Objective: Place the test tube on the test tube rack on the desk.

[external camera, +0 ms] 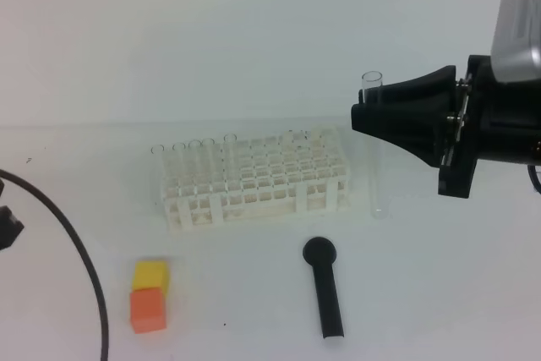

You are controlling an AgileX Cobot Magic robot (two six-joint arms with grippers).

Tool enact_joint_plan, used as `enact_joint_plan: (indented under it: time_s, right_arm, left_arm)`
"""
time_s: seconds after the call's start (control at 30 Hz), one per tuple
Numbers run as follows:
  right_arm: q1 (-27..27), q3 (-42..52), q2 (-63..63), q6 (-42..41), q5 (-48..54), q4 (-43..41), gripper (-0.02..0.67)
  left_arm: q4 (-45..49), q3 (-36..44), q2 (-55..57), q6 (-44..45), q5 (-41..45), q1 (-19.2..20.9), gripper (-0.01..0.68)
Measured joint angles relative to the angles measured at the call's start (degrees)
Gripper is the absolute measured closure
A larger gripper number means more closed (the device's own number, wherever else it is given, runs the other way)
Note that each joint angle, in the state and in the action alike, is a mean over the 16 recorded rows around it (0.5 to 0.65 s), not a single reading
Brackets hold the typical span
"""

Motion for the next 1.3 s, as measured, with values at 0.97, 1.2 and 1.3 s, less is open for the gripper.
enact_joint_plan:
  time_s: [0.97,1.2,1.3]
  right_arm:
    - [0.0,0.0,0.0,2.9,2.1,-2.2,0.524]
    - [0.0,0.0,0.0,1.4,3.0,-2.5,0.524]
    - [0.0,0.0,0.0,0.7,3.4,-2.6,0.524]
  left_arm:
    - [0.0,5.7,-3.6,2.0,6.4,-12.6,0.674]
    - [0.0,5.7,-3.6,2.0,6.3,-12.6,0.674]
    - [0.0,5.7,-3.6,2.0,6.3,-12.6,0.674]
